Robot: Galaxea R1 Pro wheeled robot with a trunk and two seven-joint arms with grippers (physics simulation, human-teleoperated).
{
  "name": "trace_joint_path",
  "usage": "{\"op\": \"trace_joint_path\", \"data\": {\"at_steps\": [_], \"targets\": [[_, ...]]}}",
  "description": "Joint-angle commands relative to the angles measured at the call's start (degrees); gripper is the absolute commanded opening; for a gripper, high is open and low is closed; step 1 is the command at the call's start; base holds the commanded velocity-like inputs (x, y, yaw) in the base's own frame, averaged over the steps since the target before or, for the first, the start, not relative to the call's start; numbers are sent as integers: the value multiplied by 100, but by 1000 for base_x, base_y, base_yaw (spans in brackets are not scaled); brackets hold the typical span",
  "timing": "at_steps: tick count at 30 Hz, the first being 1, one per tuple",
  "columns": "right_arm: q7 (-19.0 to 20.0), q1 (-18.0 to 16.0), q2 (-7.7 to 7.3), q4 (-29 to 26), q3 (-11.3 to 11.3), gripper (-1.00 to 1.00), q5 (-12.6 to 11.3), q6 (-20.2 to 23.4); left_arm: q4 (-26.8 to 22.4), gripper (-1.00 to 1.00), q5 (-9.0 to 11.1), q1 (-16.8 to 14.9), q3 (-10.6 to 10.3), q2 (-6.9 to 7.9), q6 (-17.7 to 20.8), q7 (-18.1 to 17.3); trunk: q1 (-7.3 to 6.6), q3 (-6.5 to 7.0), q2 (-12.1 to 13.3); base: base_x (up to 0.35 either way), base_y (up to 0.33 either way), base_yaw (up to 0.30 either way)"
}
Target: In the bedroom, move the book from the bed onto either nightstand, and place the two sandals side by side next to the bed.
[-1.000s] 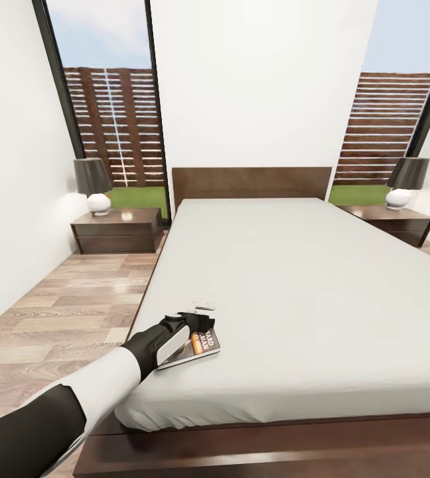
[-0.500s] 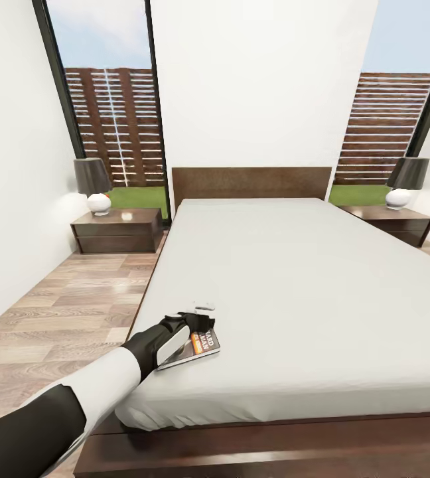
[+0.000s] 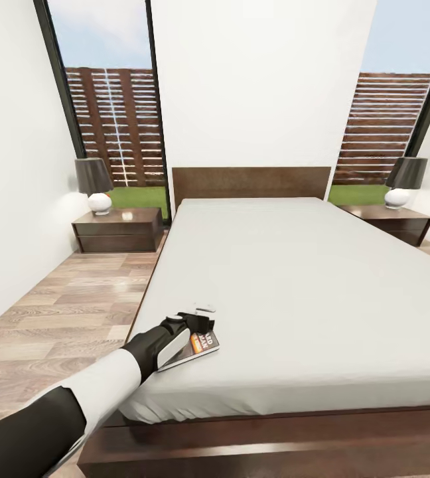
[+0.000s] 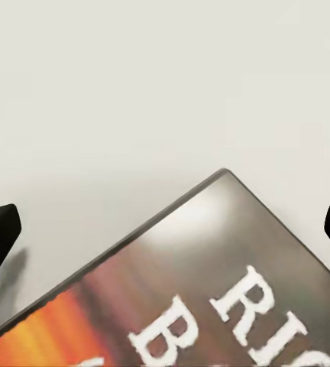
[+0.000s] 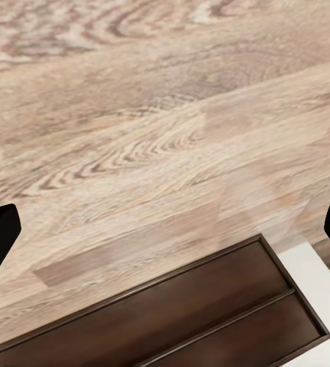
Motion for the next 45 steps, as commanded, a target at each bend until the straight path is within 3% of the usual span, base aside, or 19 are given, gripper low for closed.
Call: {"op": "trace_joint_path", "data": {"at_steps": [1, 45], "targets": [[-2, -3, 0, 11, -37, 100, -2, -45, 120, 100, 110, 10, -46, 5, 4, 49, 0, -6, -1, -15, 0, 0], [-2, -3, 0, 11, -29, 100, -2, -45, 121, 100, 33, 11, -46, 1, 3, 49, 0, -6, -1, -27, 0, 0]]}}
